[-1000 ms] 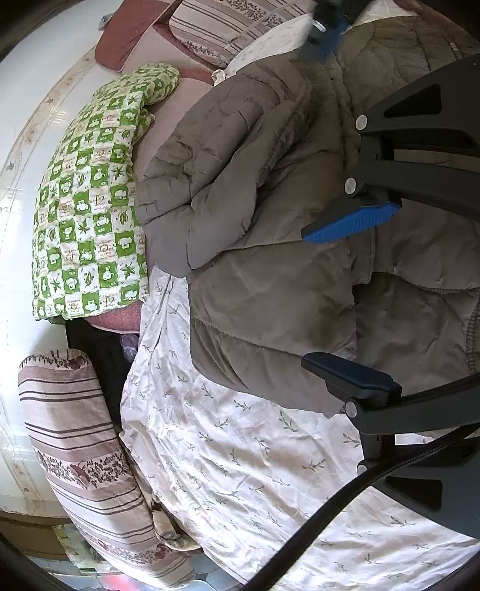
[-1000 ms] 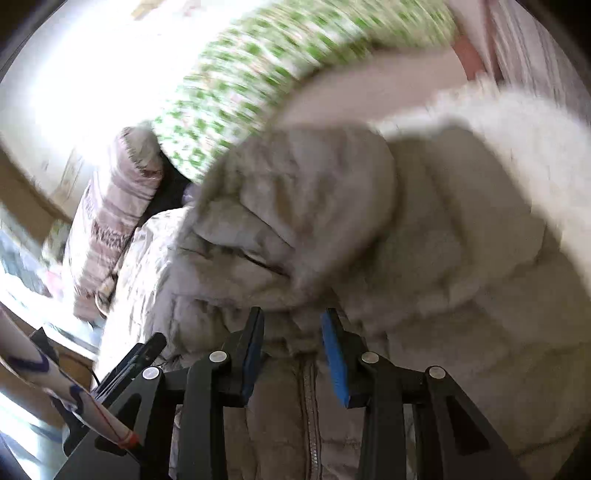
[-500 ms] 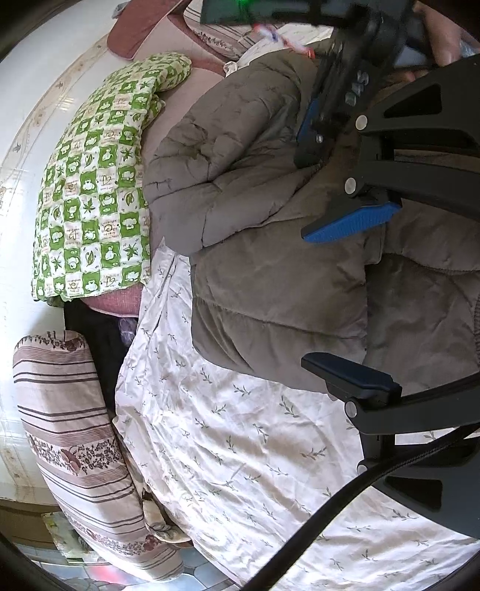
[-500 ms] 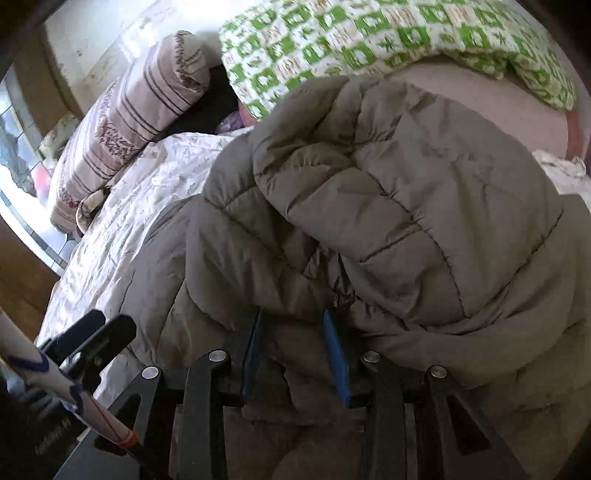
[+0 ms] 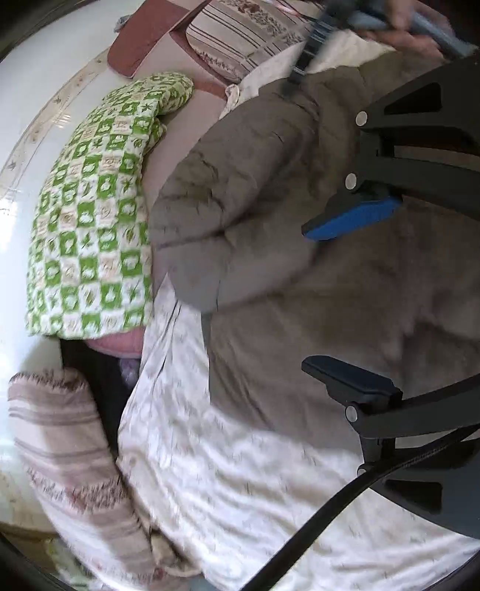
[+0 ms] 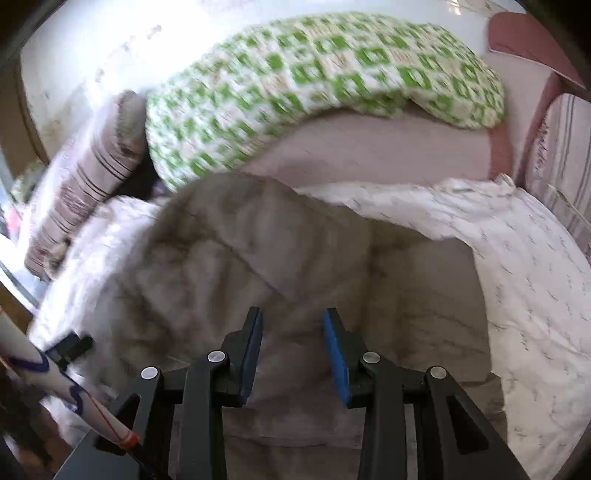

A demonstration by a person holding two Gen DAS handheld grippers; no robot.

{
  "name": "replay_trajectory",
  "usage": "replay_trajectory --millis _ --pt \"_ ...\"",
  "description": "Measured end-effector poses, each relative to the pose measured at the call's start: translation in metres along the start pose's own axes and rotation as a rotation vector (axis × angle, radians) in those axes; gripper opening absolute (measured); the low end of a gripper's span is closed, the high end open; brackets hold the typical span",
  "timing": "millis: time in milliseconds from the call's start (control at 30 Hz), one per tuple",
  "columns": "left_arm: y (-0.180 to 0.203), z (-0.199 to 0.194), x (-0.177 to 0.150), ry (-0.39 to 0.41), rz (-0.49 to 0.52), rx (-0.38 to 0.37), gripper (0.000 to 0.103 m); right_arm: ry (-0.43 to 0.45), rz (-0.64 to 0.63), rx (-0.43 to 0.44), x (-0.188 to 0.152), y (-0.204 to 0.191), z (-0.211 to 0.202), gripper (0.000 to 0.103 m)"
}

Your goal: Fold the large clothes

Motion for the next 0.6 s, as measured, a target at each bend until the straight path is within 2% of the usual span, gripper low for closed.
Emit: replay_trajectory --millis 67,167,233,300,400,467,533,600 --pt "0.014 0.018 0.002 -0.024 0.01 -0.006 0.064 -0.056 -0.022 -0.005 -0.017 0.005 0.013 0.037" --pt "0.019 0.046 -0.006 -0.064 0.07 0.086 0.068 -0.098 -0.033 -0.017 -0.036 0.008 0.028 0.038" --pt "0.019 0.054 -0.01 -0.064 0.09 0.112 0.074 -0.106 -0.024 -0.012 -0.04 0.013 0.034 0.039" --pt "0.018 0.055 -0.014 -0.061 0.104 0.128 0.075 -0.111 -0.011 -0.003 -0.045 0.016 0.039 0.04" --pt "0.016 0.038 -0.015 -0.041 0.11 0.132 0.075 -0.107 -0.006 -0.01 -0.04 0.013 0.029 0.04" --pt "0.016 0.016 -0.019 -0.02 0.098 0.097 0.074 -0.073 0.009 0.033 -0.04 0.004 0.004 0.042" --pt "0.016 -0.005 -0.03 -0.012 0.103 0.082 0.074 -0.062 -0.002 0.057 -0.049 -0.008 -0.022 0.047" --pt "0.016 -0.025 -0.043 -0.005 0.111 0.075 0.074 -0.056 -0.019 0.059 -0.065 -0.014 -0.045 0.048"
Point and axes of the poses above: each gripper's, at about its wrist camera, not at the fingertips, and z roughly the way its jaws point, y to its right, x to its top, the point moved 9 cm from there along z, roughly the way its jaws point, and after that the axes turned 5 degrees about x, right-handed, at the moved point
